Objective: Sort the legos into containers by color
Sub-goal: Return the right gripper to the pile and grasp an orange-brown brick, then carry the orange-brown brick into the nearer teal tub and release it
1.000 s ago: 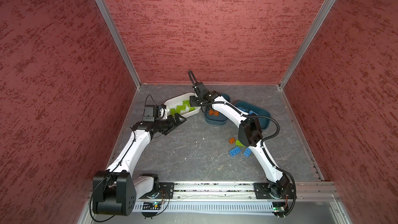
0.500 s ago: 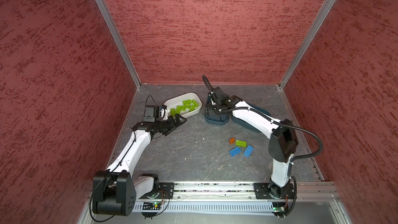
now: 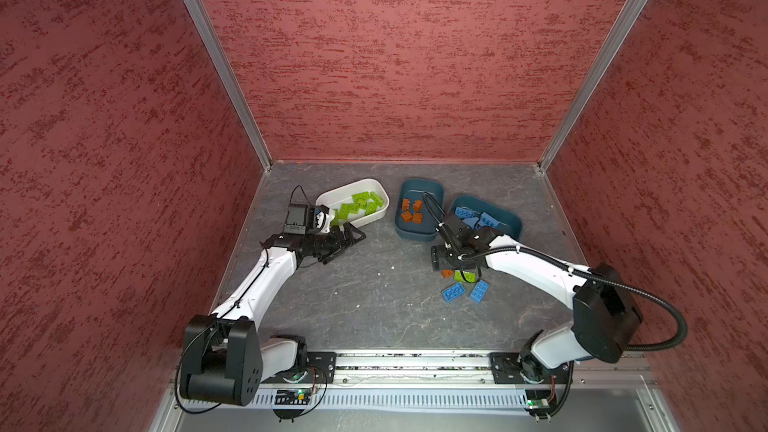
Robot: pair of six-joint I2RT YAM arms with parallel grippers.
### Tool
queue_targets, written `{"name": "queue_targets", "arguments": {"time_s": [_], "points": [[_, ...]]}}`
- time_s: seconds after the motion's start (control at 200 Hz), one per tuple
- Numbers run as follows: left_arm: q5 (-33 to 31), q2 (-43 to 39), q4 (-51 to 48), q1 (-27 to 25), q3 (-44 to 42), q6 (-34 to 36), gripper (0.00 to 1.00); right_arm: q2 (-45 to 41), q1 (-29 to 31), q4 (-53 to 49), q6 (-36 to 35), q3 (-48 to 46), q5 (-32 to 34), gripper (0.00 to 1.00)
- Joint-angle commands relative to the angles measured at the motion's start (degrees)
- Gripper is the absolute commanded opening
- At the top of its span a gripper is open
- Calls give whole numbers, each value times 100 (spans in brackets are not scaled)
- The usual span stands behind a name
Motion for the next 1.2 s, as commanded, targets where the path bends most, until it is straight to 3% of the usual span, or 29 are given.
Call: {"name": "queue_targets", "arguments": {"time_s": [0.0, 0.18, 0.386, 0.897, 1.197], "points": [[-29, 6, 162, -50, -70, 18, 100, -14, -8, 302, 737, -132, -68, 77], [-54, -29, 192, -74, -151, 16, 100, -91, -7, 569, 1787, -541, -234, 76], [-65, -12, 218, -74, -168, 55, 100, -39, -7, 975, 2270, -847, -356, 73], [-106, -91, 157, -30, -271, 163, 100, 698, -7, 1135, 2033, -346, 202, 61], [-100, -117, 109, 22, -264, 195, 100, 1072, -6, 658, 1657, -52, 676, 35]]}}
